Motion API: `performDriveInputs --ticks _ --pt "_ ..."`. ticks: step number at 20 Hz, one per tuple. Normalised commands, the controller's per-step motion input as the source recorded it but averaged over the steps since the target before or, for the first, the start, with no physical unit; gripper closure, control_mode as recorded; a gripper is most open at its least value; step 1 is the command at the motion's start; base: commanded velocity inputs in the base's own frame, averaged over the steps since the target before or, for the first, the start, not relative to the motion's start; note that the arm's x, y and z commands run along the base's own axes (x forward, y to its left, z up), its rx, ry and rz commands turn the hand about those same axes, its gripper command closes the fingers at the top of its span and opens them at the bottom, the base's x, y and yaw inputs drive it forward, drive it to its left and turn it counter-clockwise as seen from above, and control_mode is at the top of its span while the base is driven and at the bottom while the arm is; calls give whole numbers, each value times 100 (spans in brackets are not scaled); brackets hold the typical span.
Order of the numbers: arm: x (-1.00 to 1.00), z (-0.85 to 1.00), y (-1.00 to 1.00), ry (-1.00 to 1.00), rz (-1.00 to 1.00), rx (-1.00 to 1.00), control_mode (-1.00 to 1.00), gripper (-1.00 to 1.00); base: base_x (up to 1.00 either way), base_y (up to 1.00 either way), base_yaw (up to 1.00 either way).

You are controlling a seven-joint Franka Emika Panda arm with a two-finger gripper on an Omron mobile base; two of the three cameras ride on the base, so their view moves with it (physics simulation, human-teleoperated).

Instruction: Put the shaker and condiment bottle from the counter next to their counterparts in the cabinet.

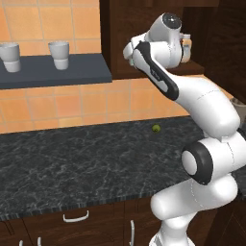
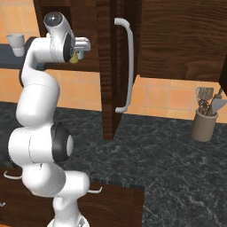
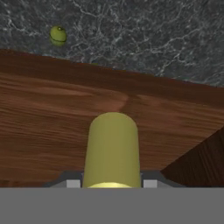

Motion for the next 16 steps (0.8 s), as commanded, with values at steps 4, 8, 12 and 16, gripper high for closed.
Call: performDriveInputs --ticks 4,8,12,16 --pt "2 -20 0 0 0 7 -100 100 0 0 0" --pt "0 -46 0 0 0 3 -100 100 0 0 0" --pt "0 -42 0 0 0 0 -100 100 0 0 0" --pt "0 -40 51 0 0 -3 -100 -100 0 0 0"
